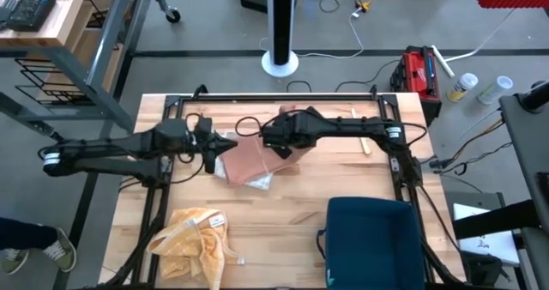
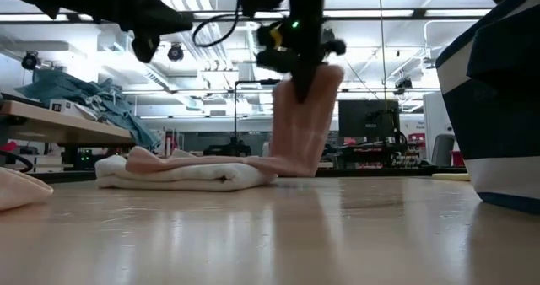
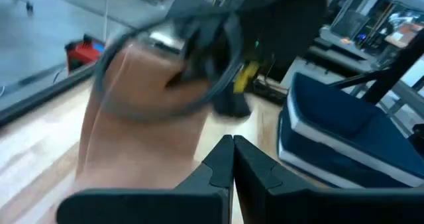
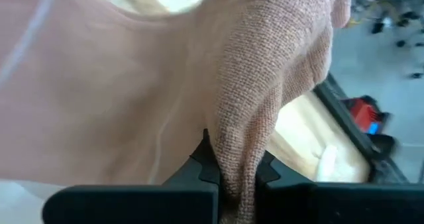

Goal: Fold towel
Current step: Fold the brown towel

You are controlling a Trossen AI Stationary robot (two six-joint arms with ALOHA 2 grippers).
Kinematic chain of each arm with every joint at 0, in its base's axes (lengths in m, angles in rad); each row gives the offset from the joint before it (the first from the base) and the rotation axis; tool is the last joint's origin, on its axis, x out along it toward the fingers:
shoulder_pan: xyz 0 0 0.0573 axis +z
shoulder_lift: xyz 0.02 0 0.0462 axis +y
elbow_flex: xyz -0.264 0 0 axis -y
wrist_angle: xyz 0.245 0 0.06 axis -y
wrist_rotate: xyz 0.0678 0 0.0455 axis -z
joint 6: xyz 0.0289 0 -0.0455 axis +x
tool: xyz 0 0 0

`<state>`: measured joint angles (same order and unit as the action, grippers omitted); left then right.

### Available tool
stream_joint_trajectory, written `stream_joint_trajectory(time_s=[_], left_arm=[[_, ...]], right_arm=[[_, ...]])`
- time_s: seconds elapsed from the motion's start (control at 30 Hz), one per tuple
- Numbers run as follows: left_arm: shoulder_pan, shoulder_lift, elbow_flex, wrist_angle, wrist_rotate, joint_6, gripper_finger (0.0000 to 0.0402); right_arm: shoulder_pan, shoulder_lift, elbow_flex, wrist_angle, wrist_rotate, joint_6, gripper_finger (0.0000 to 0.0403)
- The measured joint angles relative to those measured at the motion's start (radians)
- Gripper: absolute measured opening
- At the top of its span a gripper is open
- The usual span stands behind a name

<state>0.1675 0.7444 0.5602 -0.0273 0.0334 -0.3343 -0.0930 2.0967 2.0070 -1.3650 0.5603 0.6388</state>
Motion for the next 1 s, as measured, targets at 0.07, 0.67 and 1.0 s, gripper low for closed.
stream_joint_trajectory(time_s=[0.07,0.67,1.0], left_arm=[[-0.001,-0.028,-0.006,-0.010,-0.002,0.017,0.0000],[-0.003,-0.106,-0.051,-0.034,-0.009,0.045,0.0000],[-0.003,-0.124,-0.117,-0.399,-0.008,-0.074,0.0000]], right_arm=[[-0.001,0.028,0.002,0.061,-0.037,-0.021,0.0009],[-0.001,0.310,0.328,0.205,-0.252,-0.109,0.0009],[0.006,0.318,0.335,0.269,-0.258,-0.107,0.0009]])
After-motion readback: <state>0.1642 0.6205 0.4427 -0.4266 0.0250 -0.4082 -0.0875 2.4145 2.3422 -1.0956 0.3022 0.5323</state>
